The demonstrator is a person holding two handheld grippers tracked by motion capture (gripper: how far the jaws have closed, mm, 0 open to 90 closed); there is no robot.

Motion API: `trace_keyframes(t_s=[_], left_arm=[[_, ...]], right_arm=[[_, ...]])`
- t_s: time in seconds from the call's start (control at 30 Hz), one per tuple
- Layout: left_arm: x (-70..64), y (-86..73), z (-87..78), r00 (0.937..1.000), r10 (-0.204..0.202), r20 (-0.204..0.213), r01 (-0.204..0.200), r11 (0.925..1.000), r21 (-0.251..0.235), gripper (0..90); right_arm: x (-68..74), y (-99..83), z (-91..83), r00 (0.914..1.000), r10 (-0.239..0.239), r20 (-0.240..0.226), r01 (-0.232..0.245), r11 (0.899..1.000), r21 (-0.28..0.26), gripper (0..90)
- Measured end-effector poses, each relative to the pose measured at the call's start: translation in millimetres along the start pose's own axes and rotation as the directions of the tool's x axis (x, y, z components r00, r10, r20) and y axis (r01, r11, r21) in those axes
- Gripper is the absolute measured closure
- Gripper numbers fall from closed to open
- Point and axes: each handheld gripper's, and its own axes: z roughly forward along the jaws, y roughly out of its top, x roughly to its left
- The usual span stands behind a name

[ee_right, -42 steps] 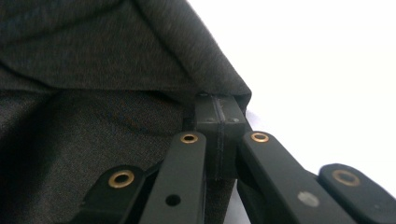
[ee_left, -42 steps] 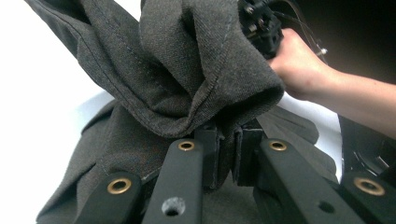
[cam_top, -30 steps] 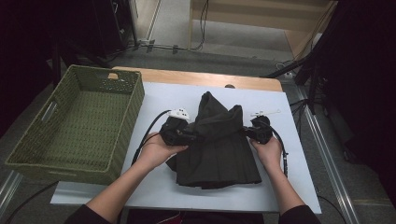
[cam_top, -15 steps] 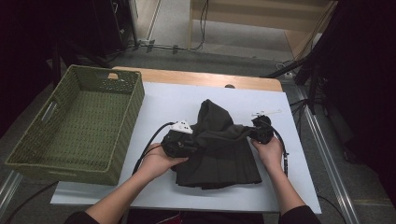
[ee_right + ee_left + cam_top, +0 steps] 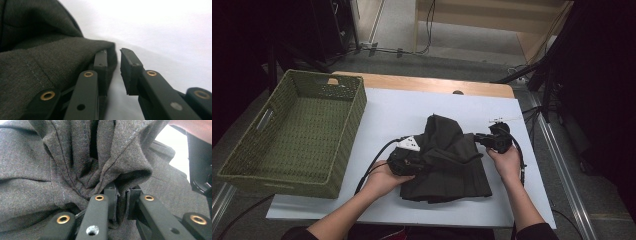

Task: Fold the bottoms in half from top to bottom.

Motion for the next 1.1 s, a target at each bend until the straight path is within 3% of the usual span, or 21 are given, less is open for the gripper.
trace_keyframes(t_s=[0.1,0.27,0.4,1.1], left_arm=[[0.1,-0.4,0.3,1.0,-0.001,0.0,0.001,1.0,0.0,83.8],[-0.4,-2.0,0.3,0.9999,-0.017,-0.001,0.017,0.9998,-0.011,83.3],[-1.9,-2.1,0.2,0.9997,-0.02,-0.011,0.02,0.9997,-0.012,83.2],[-2.3,-1.4,1.5,0.9993,-0.035,-0.014,0.035,0.9993,-0.013,83.3]], right_arm=[[-1.5,3.4,-7.8,0.9999,-0.002,0.012,0.002,1.0,-0.028,72.0],[4.9,15.5,-13.6,0.9998,-0.008,-0.019,0.007,0.998,-0.063,74.8],[14.2,26.3,-9.5,0.9981,-0.023,-0.058,0.02,0.998,-0.052,87.4],[45.4,79.5,21.2,0.9935,-0.066,-0.093,0.065,0.998,-0.014,87.3]])
